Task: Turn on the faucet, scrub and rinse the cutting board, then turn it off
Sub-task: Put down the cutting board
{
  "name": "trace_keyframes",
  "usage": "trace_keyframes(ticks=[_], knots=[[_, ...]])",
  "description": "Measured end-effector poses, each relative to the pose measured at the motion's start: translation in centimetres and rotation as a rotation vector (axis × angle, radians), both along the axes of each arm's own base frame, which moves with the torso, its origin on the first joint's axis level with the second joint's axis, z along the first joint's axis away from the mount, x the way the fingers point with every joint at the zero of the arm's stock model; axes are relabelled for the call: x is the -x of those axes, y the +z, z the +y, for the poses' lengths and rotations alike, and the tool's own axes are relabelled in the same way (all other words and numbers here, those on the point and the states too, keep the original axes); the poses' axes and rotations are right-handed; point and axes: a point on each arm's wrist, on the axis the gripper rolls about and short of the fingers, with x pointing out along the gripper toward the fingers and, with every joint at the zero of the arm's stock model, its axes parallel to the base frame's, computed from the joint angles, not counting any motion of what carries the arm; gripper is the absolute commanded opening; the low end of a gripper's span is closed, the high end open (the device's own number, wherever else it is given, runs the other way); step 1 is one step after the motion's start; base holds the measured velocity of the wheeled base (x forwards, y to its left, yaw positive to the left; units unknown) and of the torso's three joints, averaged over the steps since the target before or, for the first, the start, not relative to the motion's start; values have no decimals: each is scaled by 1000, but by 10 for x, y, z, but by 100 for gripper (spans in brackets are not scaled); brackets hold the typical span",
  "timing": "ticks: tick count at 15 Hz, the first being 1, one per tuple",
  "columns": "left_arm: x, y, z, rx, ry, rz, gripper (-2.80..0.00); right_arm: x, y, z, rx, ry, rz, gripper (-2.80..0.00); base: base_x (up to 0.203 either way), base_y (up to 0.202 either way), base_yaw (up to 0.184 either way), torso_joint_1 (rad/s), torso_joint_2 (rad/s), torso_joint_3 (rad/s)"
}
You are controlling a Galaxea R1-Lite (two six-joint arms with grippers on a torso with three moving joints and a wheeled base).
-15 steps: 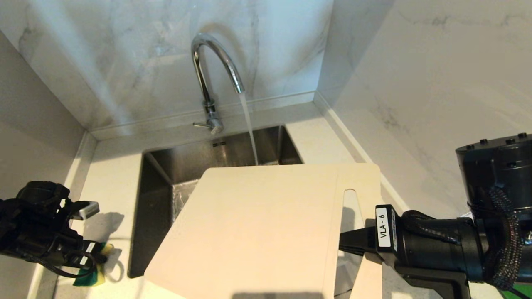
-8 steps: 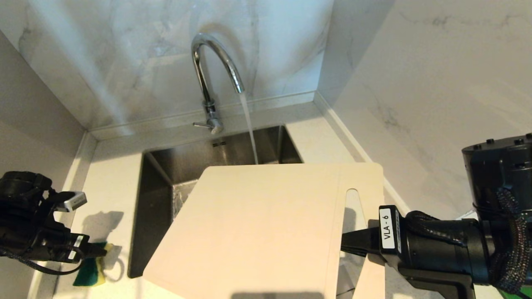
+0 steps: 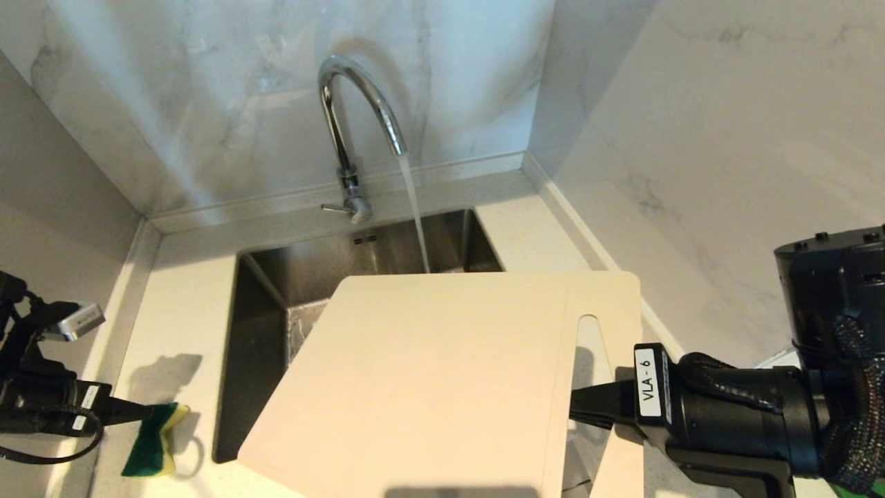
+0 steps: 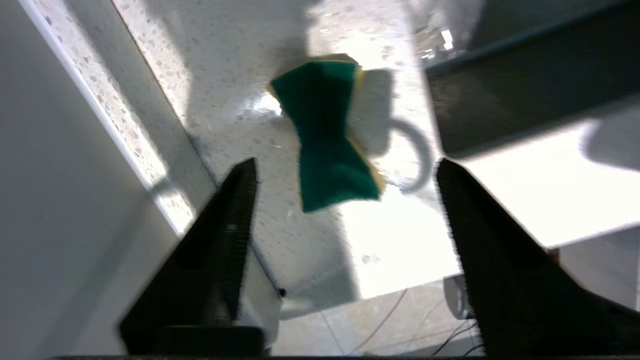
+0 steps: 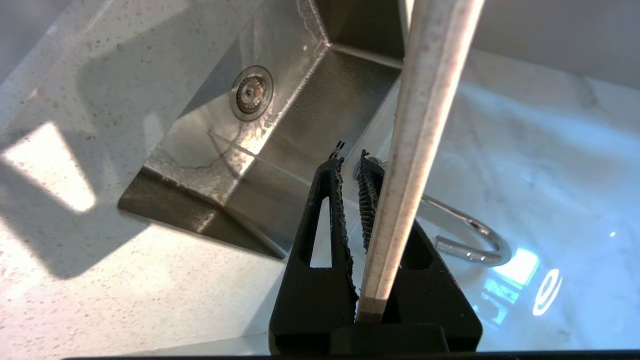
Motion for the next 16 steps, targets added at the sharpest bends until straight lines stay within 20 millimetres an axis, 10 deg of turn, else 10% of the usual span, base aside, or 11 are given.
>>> trace_keyframes(ticks=[4,16], knots=[[46,20,-10,111,-90,-30,-280,1,-1,0,-27,-18,16,-280,0,0,0,0,0,0],[178,-14,-32,112,-119,-252,-280,10,-2,-4,-30,-17,9,-280,0,0,0,0,0,0]])
